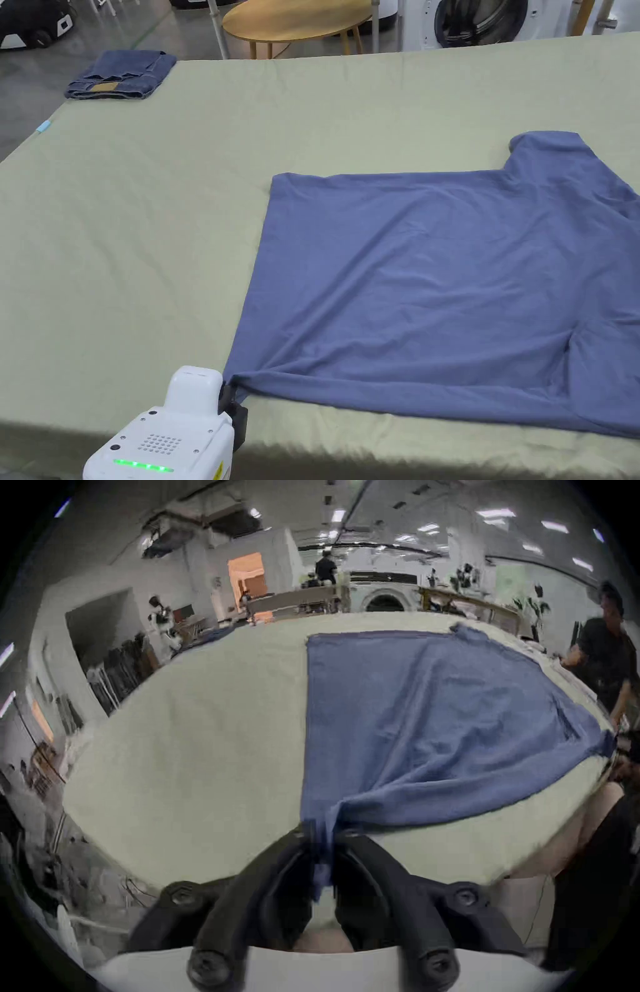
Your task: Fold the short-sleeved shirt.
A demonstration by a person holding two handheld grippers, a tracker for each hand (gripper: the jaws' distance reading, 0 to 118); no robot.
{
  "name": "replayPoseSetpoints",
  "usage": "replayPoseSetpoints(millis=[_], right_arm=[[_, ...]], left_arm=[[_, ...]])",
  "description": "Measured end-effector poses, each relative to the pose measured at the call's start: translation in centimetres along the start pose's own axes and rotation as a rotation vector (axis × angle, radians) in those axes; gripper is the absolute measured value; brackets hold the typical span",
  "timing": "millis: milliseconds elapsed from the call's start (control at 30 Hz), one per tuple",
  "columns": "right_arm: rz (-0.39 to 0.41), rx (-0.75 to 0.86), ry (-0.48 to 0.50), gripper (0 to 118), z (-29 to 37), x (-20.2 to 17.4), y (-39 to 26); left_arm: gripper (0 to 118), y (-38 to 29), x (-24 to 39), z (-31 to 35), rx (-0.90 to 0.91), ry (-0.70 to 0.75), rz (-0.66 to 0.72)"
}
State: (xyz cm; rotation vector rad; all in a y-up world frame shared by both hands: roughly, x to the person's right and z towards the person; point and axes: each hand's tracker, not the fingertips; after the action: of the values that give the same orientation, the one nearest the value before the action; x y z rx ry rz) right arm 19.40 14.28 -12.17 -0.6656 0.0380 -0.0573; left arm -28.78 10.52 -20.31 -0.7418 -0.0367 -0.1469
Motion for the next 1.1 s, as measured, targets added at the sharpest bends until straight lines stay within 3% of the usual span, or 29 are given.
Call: replayPoseSetpoints(millis=[233, 333, 367, 433, 467, 500, 600, 633, 700, 733, 767, 800, 867, 967, 1100], right_arm=[[-0.002, 0.006, -0.013, 0, 0.4, 0.6, 0.3], [0.114, 0.027, -0.074, 0, 0.4, 2.0, 0.3], [0.149, 0.024, -0.06, 6, 0.4, 2.6, 0.4], [0.205, 0.006, -0.074, 68, 0.0, 4.3, 0.4], [0.208, -0.01, -0.099, 93, -0.2, 4.7, 0.4], [0.204, -0.034, -0.12, 105, -0.6, 5.3, 0.4], [0.158, -0.087, -0.139, 104, -2.1, 6.5, 0.0], [0.151, -0.098, -0.134, 98, -2.6, 6.9, -0.1], [0.128, -0.139, -0.101, 52, -3.4, 7.1, 0.0], [0.132, -0.133, -0.092, 39, -3.6, 7.1, 0.1], [0.134, -0.141, -0.102, 39, -3.9, 7.0, 0.1], [0.128, -0.165, -0.136, 10, -4.5, 6.9, 0.1], [0.118, -0.219, -0.098, 10, -5.1, 7.2, 0.1], [0.112, -0.196, -0.11, 2, -4.7, 7.2, 0.3], [0.094, -0.138, -0.103, 1, -3.6, 7.2, 1.1]], left_arm=[[1, -0.4, -0.8, 0.9, 0.02, -0.054, 0.134], [1, -0.3, -1.2, 1.3, 0.029, -0.056, 0.154], [1, -0.4, -1.3, 1.6, 0.034, -0.06, 0.158], [1, -0.1, -1.5, 2.0, 0.045, -0.061, 0.16], [1, 0.0, -1.5, 2.0, 0.049, -0.06, 0.157], [1, -0.1, -1.8, 2.0, 0.053, -0.057, 0.154], [1, 0.0, -2.1, 2.1, 0.059, -0.058, 0.165], [1, 0.0, -1.9, 2.1, 0.058, -0.058, 0.167], [1, -0.1, -1.9, 2.0, 0.054, -0.054, 0.165], [1, -0.2, -1.8, 2.0, 0.044, -0.051, 0.15], [1, -0.2, -1.7, 2.0, 0.037, -0.045, 0.136], [1, -0.2, -1.6, 2.0, 0.041, -0.041, 0.125], [1, -0.2, -1.6, 2.0, 0.043, -0.041, 0.116], [1, 0.0, -1.8, 2.1, 0.038, -0.042, 0.127], [1, 0.9, -1.8, 2.6, 0.039, -0.05, 0.134]])
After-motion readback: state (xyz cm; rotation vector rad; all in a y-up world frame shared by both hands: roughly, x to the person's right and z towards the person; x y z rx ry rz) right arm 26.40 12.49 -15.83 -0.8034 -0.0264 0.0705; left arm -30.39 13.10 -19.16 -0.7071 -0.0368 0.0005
